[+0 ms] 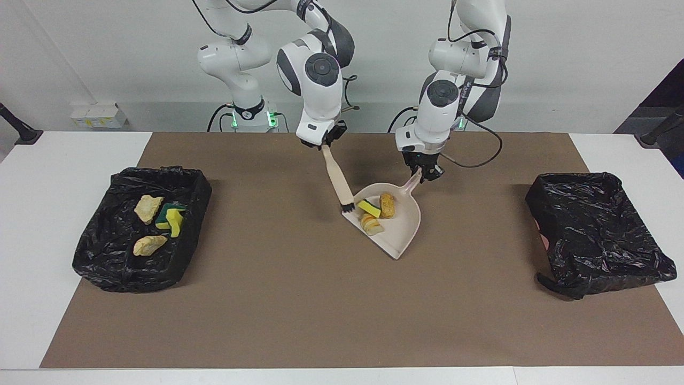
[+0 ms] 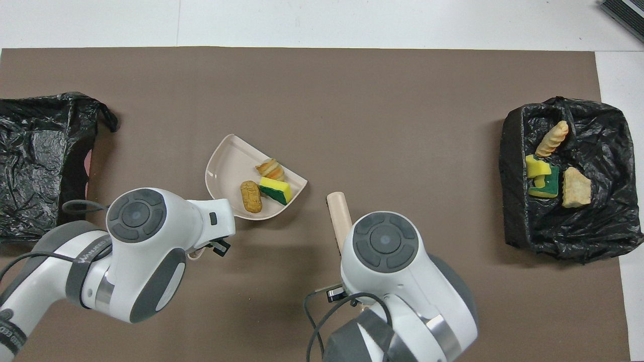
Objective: Sweep and dump trash in bin
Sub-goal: 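Lift the dustpan with the left gripper while the right gripper sets the brush down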
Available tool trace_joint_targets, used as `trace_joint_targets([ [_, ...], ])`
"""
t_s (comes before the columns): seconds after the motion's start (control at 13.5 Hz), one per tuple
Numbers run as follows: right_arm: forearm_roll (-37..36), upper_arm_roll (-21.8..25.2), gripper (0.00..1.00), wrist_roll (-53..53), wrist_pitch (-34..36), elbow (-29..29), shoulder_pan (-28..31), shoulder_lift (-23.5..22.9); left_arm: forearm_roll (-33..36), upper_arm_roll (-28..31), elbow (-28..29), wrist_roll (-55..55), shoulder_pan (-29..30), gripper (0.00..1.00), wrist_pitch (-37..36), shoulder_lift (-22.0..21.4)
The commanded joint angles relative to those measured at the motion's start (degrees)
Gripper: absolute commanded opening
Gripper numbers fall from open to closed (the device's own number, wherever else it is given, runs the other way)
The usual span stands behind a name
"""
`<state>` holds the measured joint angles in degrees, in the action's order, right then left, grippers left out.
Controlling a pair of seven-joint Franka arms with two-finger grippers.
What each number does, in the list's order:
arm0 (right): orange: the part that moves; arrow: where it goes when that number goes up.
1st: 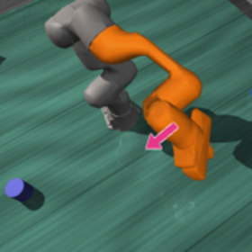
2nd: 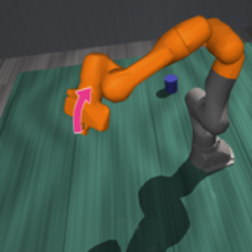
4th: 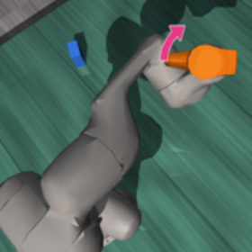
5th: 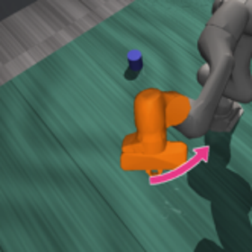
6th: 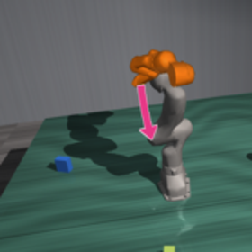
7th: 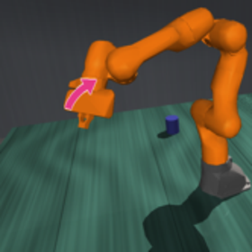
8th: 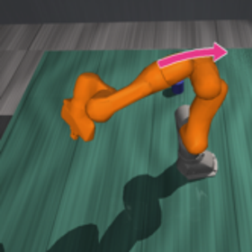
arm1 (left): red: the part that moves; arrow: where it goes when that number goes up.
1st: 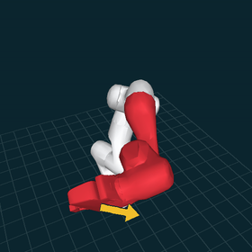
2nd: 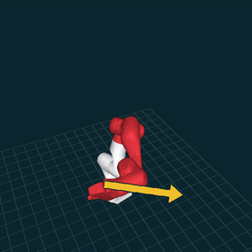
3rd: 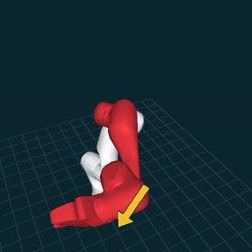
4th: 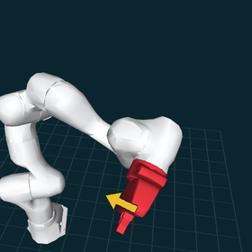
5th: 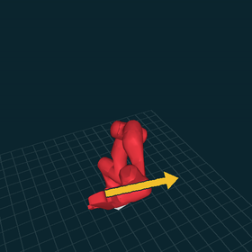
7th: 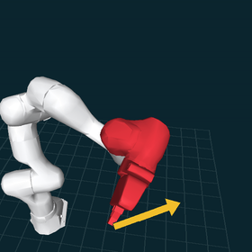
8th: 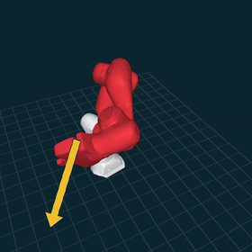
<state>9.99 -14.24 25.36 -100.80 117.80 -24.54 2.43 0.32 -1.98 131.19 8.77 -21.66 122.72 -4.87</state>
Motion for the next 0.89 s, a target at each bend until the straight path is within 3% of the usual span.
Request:
trace_joint_targets([
  [0.0,1.69,-0.26,0.0,11.59,-6.4,4.54,-6.45,2.67,0.11,-0.22,-1.28,-3.15,3.54,0.0,-2.56,-4.26],
  [0.3,1.69,-0.26,0.0,22.16,-18.27,6.3,-15.17,-2.49,1.26,-0.13,-4.18,-2.97,10.39,0.0,-4.68,-8.21],
  [0.37,1.69,-0.17,0.0,24.02,-20.99,6.21,-17.1,-4.43,1.43,-0.13,-5.93,-2.36,12.59,0.0,-8.94,-8.4],
  [0.67,1.52,-0.17,0.0,24.39,-22.42,5.42,-18.97,-8.75,3.1,0.14,-14.72,6.21,23.3,0.0,-18.8,-7.17],
  [0.81,1.52,-0.17,0.0,24.65,-21.98,5.42,-19.06,-8.75,3.45,0.14,-16.23,11.94,28.66,0.0,-23.03,-6.73],
])
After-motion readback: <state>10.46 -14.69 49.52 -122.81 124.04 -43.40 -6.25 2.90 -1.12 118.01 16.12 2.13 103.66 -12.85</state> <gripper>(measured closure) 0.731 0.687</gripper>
